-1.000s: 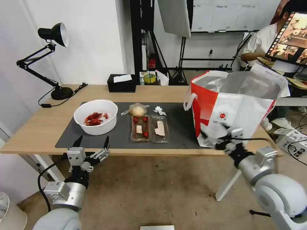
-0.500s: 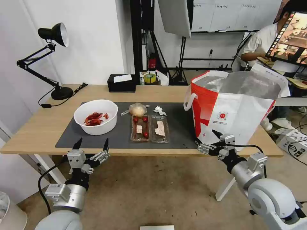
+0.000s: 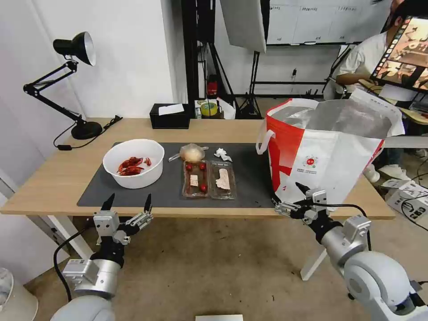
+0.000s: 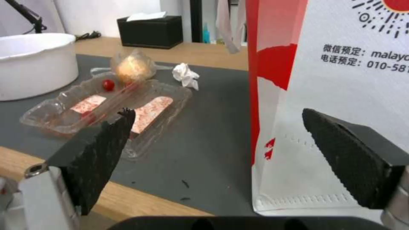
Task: Pick up the trash from the table and place it into the takeout bag.
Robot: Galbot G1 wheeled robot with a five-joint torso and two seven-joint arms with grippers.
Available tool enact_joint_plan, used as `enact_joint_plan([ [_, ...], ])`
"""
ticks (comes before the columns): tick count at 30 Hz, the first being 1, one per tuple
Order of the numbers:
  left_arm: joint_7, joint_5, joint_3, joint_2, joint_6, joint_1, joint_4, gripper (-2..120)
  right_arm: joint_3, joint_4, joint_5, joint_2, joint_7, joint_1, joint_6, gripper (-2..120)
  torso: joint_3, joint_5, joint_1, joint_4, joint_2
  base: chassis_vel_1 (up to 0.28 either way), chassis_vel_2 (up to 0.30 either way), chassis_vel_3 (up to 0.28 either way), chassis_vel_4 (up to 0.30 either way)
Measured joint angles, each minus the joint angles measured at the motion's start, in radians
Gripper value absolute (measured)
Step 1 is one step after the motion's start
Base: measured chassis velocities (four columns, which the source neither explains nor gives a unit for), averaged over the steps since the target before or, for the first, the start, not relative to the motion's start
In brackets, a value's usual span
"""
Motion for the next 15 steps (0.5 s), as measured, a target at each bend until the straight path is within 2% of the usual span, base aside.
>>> enact_joint_plan([
  [4, -0.001, 0.000, 0.000, 0.000, -0.002, 0.001, 0.000, 100, -0.002, -0.003, -0.015, 0.000, 0.000, -0.001, 0.023, 100, 0.000, 0.0000, 0.000, 0.0000, 0.000, 0.000, 0.000, 0.000, 0.000],
  [7, -0.002, -0.007, 0.006, -0.001, -0.005, -0.001, 0.000, 100, -0.017, -0.028, -0.053, 0.006, 0.000, 0.001, 0.108, 100, 0.000, 0.0001, 0.000, 0.0000, 0.000, 0.000, 0.000, 0.000, 0.000],
  [11, -0.005, -0.020, 0.014, -0.003, -0.005, -0.001, 0.000, 100, -0.024, -0.044, -0.083, 0.011, -0.012, -0.006, 0.161, 100, 0.000, 0.0000, 0.000, 0.0000, 0.000, 0.000, 0.000, 0.000, 0.000],
  [15, -0.007, -0.023, 0.017, -0.005, -0.005, -0.002, 0.004, 100, -0.029, -0.050, -0.099, 0.017, -0.016, -0.009, 0.176, 100, 0.000, 0.0000, 0.000, 0.0000, 0.000, 0.000, 0.000, 0.000, 0.000],
])
